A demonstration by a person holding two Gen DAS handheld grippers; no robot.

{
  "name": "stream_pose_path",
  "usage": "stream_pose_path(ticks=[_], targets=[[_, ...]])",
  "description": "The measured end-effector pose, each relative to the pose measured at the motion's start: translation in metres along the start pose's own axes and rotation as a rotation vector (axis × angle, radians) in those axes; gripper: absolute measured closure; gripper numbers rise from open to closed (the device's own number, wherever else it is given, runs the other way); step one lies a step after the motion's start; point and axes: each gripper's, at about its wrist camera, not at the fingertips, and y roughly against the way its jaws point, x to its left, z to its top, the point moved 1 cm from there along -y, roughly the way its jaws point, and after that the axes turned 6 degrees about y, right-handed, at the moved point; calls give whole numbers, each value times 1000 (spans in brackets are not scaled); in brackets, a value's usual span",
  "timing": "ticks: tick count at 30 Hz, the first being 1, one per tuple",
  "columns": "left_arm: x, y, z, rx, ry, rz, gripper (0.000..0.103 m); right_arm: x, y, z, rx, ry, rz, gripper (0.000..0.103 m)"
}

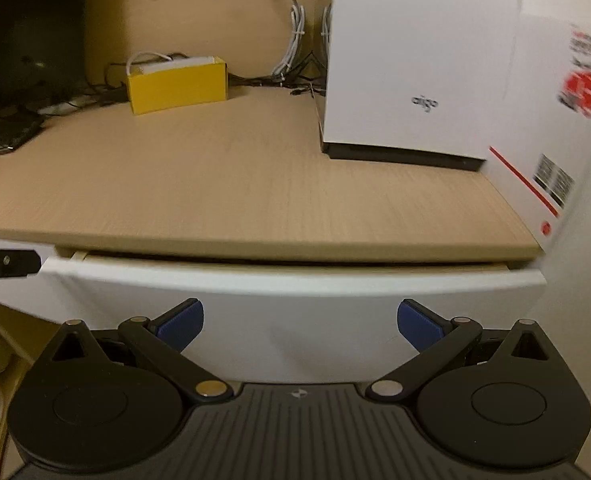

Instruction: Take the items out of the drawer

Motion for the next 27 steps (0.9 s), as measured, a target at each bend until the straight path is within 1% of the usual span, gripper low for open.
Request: stream_pose_path(ticks=[2, 5, 8, 11, 15, 17, 20, 23, 25, 27], targets=[[-7, -4, 4, 39, -29, -24, 89, 10, -10, 12, 28, 5, -20, 0], [-16, -12, 10, 61, -66, -44, 89, 17, -18, 25, 49, 13, -33, 0], [-24, -23, 16, 95, -86, -48, 89, 17, -24, 30, 59, 14, -48, 0], [-29, -31, 18, 108, -95, -50, 89, 11, -34, 33, 82, -9, -42, 0], [-35, -41, 17, 129, -92, -47, 89, 1, -52, 32, 104, 3, -21, 0], [-35, -43, 15, 123, -99, -35, 89, -5, -58, 31, 90, 2, 0, 0], [-28, -48, 15, 150, -44, -16, 90, -11, -63, 31, 93, 13, 22, 0], [-26, -47, 15, 133, -72, 5, 90, -18, -66, 28, 94, -18, 47, 0], [-24, -47, 16, 134, -37, 6, 90, -18, -65, 27, 83, -7, 49, 0], [-26, -48, 16, 136, -34, 10, 90, -20, -66, 28, 98, -7, 58, 0]])
